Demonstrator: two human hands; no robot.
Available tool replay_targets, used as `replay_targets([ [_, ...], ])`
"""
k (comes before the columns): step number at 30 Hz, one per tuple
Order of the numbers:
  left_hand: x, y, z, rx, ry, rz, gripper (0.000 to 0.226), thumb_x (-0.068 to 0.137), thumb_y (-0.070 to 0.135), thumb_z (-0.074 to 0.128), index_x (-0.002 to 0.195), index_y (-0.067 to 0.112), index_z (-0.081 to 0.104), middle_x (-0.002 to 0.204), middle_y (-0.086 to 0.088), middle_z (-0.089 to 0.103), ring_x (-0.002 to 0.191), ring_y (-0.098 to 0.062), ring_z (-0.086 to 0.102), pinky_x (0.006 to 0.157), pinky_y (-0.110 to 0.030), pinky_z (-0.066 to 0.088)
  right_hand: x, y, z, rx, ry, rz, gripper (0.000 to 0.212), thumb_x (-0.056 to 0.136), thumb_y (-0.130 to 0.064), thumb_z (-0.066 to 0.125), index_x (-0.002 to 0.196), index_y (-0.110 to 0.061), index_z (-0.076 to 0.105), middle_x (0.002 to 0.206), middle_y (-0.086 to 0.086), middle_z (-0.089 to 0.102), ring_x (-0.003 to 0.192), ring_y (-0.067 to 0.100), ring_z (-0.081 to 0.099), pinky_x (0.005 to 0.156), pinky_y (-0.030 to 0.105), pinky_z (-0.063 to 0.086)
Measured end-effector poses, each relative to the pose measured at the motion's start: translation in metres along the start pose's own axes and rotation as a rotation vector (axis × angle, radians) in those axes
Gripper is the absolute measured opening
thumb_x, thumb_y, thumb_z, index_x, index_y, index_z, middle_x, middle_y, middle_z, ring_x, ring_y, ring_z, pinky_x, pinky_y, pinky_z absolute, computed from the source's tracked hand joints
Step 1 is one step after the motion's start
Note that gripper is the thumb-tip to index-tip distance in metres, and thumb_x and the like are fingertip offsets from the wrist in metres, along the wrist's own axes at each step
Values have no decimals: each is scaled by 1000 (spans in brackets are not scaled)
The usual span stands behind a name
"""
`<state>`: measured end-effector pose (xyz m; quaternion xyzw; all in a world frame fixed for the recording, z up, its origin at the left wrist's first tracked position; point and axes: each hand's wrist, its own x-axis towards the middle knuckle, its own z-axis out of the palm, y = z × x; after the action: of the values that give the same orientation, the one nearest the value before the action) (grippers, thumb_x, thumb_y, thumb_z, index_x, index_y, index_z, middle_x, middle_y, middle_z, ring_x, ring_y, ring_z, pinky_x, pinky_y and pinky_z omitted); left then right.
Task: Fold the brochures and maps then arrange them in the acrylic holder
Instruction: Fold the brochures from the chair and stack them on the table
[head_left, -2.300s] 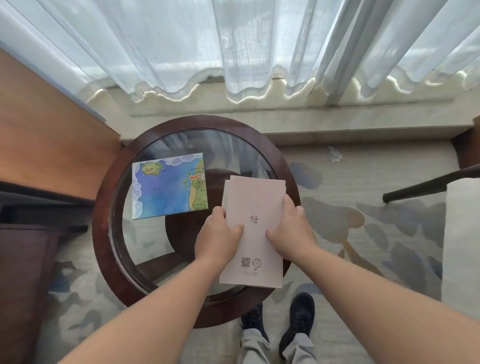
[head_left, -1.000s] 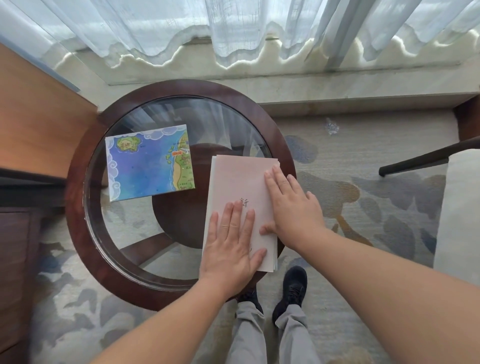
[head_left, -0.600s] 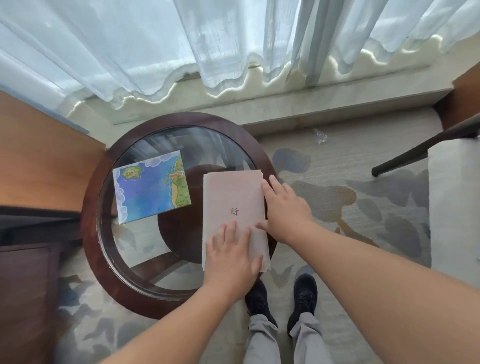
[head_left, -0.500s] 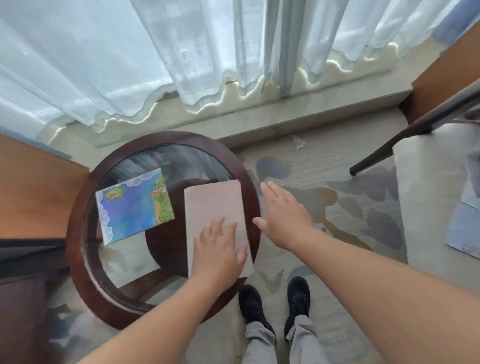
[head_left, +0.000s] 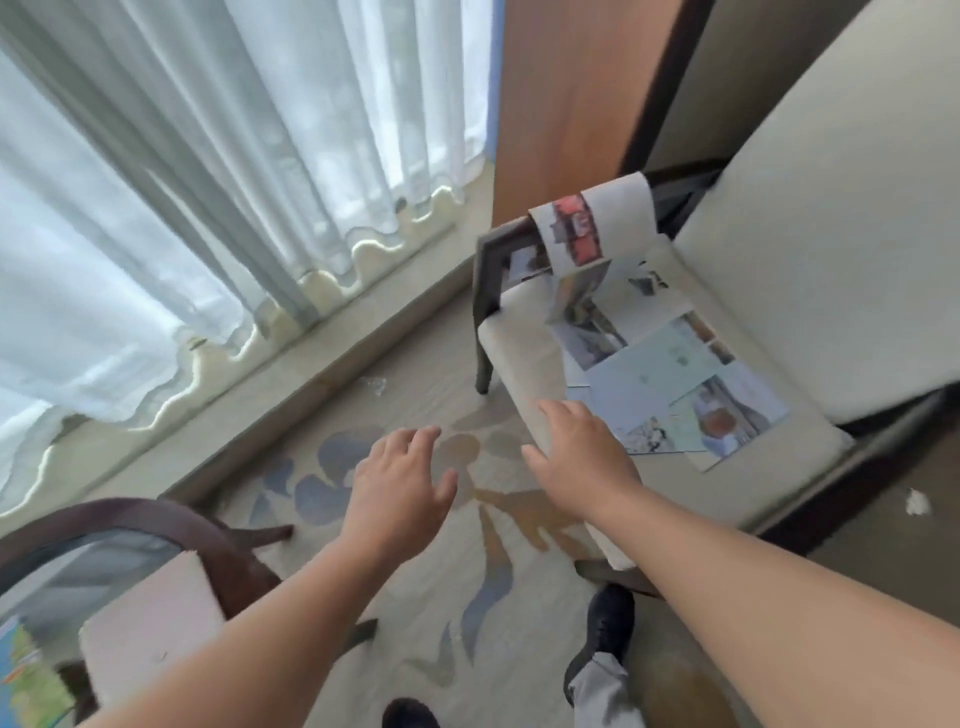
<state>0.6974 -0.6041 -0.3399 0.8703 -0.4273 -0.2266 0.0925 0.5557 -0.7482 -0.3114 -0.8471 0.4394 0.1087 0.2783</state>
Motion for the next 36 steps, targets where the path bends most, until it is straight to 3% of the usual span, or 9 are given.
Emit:
replay_targets([
  [8, 82, 151, 53, -8, -128, 34, 55, 96, 43, 46, 146, 23, 34, 144, -4, 45, 134, -23, 39, 109, -39, 33, 42, 163, -61, 110, -26, 151, 42, 94, -37, 48, 132, -17, 45, 134, 9, 45, 117, 30, 47, 84, 40, 45],
  [14, 126, 220, 105, 12, -239, 33, 56, 95, 41, 48, 146, 23, 34, 143, -7, 45, 131, -28, 41, 107, -43, 35, 67, 243, -75, 173, -18, 222, 45, 94, -36, 51, 136, -18, 44, 139, 8, 44, 124, 29, 45, 89, 40, 44],
  [25, 221, 238, 205, 278, -348, 120, 70, 88, 39, 60, 145, 19, 25, 138, -13, 43, 129, -32, 41, 102, -43, 37, 118, 295, -40, 283, -42, 245, 49, 96, -36, 50, 141, -19, 41, 146, 5, 37, 134, 25, 37, 95, 42, 42],
  [28, 239, 240, 234, 363, -332, 161, 81, 81, 40, 65, 144, 20, 18, 144, -16, 28, 138, -35, 24, 105, -47, 34, 130, 306, -25, 311, -54, 256, 51, 95, -35, 51, 142, -19, 40, 147, 4, 38, 136, 22, 36, 100, 40, 40],
  [32, 249, 245, 260, 415, -344, 138, 99, 77, 48, 67, 148, 22, 2, 156, -21, -6, 146, -39, -3, 109, -56, 27, 144, 314, -10, 339, -73, 291, 52, 95, -34, 52, 143, -19, 41, 146, 4, 40, 132, 23, 40, 101, 38, 39],
  [34, 250, 250, 266, 454, -334, 128, 104, 77, 52, 65, 149, 21, -4, 155, -24, -8, 146, -42, -4, 108, -57, 29, 147, 316, -6, 348, -82, 299, 52, 95, -34, 52, 143, -19, 41, 147, 3, 40, 133, 22, 40, 101, 38, 39],
  [36, 251, 254, 270, 484, -295, 131, 94, 83, 43, 59, 150, 19, -3, 154, -29, -1, 144, -45, 3, 103, -55, 35, 149, 317, -4, 350, -94, 304, 52, 95, -34, 52, 143, -19, 40, 147, 3, 40, 133, 22, 39, 101, 38, 39],
])
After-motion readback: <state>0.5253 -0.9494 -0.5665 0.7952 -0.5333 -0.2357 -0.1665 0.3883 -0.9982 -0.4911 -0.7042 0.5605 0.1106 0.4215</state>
